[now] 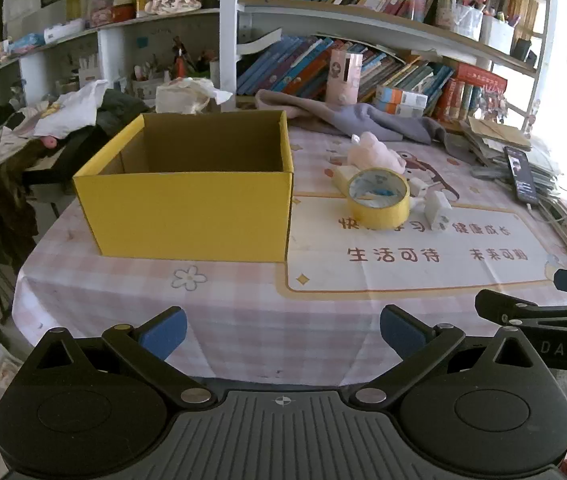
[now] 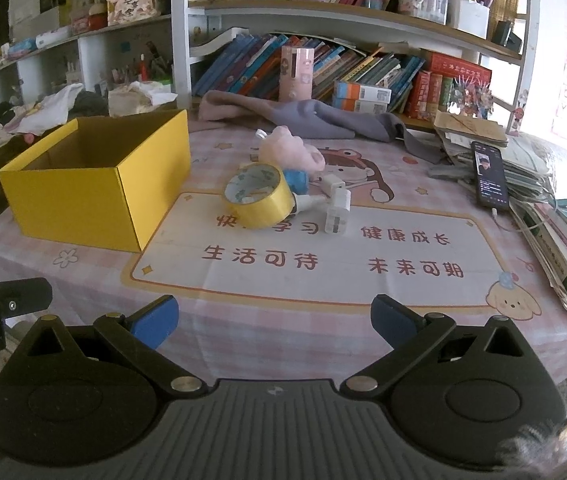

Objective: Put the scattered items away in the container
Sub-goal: 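Move left tool toward yellow tape roll while right tool approaches white charger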

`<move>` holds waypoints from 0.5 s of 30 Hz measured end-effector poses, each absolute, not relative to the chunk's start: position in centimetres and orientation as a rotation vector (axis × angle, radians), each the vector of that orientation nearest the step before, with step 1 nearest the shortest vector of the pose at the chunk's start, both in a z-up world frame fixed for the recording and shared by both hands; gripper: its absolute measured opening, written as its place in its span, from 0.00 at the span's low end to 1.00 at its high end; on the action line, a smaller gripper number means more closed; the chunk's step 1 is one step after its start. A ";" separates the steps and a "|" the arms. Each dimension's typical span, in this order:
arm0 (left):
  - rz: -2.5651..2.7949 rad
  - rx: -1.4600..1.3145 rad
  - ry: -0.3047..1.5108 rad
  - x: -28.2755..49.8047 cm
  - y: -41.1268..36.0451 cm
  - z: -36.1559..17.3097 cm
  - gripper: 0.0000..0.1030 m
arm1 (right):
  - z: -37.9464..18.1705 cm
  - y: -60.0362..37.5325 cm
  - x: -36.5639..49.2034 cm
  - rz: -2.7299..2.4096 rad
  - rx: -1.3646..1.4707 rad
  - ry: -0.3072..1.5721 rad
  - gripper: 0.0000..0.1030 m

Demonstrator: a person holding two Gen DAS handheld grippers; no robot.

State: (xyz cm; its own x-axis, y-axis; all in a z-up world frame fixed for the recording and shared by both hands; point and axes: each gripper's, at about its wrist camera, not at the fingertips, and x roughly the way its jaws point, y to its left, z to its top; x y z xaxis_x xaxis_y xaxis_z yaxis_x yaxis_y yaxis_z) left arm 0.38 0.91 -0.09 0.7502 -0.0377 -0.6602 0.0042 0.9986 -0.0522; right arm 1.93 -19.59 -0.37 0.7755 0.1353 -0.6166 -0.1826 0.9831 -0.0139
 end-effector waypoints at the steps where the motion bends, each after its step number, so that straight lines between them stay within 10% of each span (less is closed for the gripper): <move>1: -0.023 -0.048 0.722 0.4 0.9 -0.1 1.00 | -0.4 -19.6 2.0 0.172 -0.074 0.662 1.00; 15: -0.030 -0.044 0.732 0.8 0.9 -0.2 1.00 | -0.4 -19.6 2.3 0.165 -0.070 0.667 1.00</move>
State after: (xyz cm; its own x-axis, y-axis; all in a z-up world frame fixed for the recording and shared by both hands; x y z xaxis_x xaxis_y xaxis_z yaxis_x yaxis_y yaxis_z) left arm 0.75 0.90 -0.20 0.7434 -0.0426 -0.6675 0.0119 0.9986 -0.0506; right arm 2.32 -19.61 -0.39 0.7732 0.1293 -0.6208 -0.1743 0.9846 -0.0120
